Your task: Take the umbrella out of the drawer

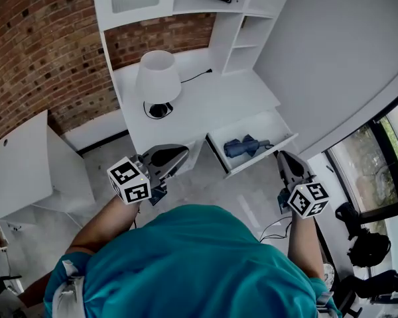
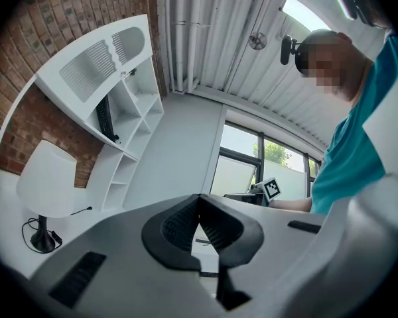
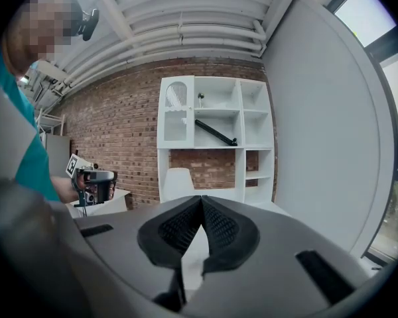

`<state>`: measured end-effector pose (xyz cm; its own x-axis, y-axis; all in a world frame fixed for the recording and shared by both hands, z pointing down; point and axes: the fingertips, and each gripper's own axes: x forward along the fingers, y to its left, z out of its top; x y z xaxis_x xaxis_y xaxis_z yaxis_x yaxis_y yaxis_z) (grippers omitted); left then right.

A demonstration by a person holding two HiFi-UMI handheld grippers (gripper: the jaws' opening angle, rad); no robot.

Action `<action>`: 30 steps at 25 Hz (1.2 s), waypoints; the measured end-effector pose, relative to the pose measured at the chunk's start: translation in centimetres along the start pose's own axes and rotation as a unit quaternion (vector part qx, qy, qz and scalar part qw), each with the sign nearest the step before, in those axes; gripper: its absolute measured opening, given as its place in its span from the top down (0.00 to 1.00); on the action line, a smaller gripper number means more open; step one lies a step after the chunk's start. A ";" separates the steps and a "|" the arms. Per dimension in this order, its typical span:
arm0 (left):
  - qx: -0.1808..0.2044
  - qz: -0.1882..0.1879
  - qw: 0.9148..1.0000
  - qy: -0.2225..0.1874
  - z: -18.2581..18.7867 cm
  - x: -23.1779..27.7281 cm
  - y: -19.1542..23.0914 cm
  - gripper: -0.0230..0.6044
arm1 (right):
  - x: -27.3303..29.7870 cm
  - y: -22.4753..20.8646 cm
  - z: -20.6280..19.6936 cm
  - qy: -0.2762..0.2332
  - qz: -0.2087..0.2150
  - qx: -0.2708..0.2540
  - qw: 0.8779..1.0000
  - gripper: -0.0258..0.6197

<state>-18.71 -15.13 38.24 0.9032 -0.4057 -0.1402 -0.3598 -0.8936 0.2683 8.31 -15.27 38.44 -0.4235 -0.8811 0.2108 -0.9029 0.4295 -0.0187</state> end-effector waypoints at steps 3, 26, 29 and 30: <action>0.000 0.003 1.000 -0.002 0.1 0.7 0.9 0.95 | 0.9 -1.0 -0.2 0.004 0.002 0.001 1.000 0.93; 0.008 0.055 0.998 0.014 -3.7 20.3 1.4 0.95 | 1.6 -20.7 -1.6 0.006 0.056 0.017 0.998 0.93; 0.008 0.070 0.997 0.018 -5.0 23.8 1.5 0.95 | 1.1 -24.0 -1.9 0.002 0.069 0.016 0.997 0.93; 0.007 0.074 0.997 0.020 -5.4 24.9 1.4 0.95 | 1.0 -25.0 -2.1 0.002 0.073 0.015 0.997 0.93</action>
<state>4.52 -25.45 40.32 0.8482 -0.5261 -0.0612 -0.4935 -0.8271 0.2690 30.62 -26.47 41.15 -0.5499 -0.8091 0.2070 -0.8338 0.5463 -0.0795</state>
